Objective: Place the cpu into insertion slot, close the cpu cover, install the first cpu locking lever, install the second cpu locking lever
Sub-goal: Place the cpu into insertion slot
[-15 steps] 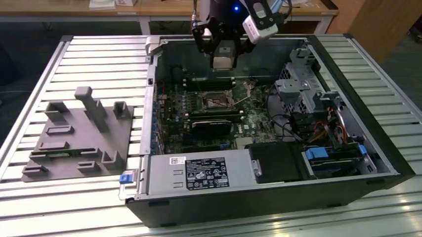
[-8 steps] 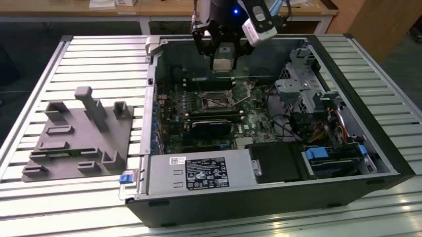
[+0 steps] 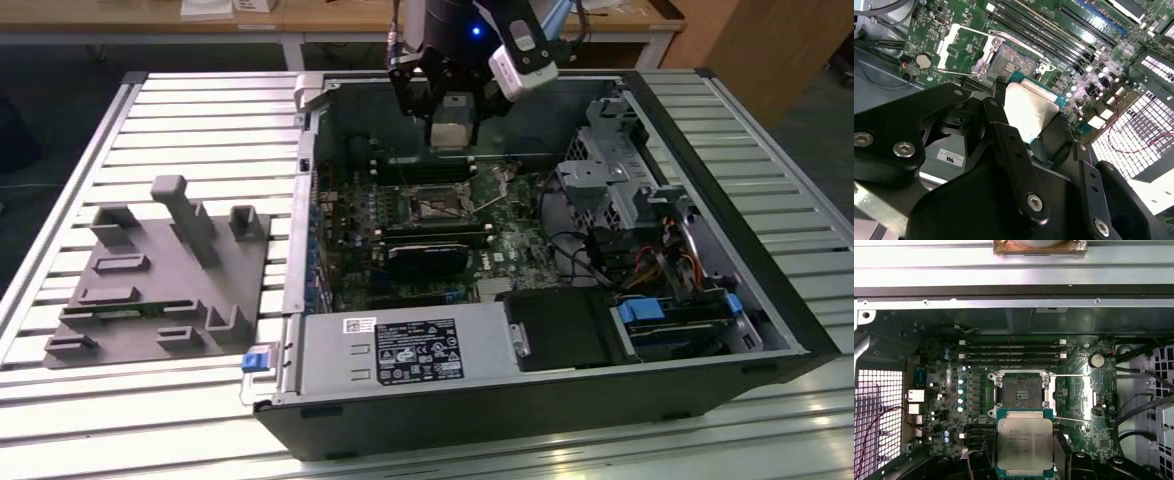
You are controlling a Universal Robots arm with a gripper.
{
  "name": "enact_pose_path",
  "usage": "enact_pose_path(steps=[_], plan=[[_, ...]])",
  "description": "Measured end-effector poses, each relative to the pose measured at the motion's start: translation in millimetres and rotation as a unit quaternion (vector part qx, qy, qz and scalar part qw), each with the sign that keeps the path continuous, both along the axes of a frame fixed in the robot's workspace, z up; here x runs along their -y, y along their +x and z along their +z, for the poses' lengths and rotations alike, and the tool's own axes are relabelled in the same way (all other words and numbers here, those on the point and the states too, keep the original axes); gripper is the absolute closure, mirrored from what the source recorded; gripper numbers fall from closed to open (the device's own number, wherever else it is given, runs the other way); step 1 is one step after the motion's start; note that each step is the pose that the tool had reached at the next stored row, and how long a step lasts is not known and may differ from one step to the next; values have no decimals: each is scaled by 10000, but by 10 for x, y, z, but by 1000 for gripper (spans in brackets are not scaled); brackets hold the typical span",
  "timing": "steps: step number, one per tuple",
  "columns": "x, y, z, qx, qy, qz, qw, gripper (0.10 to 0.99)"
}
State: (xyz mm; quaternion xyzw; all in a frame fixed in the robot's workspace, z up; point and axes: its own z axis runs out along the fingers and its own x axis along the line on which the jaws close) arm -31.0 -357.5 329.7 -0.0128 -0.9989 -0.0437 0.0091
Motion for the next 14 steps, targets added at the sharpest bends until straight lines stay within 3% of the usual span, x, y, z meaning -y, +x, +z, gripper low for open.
enact_pose_path(steps=[14], plan=[[0, 0, -156, 0, -1, 0, 10000, 545]])
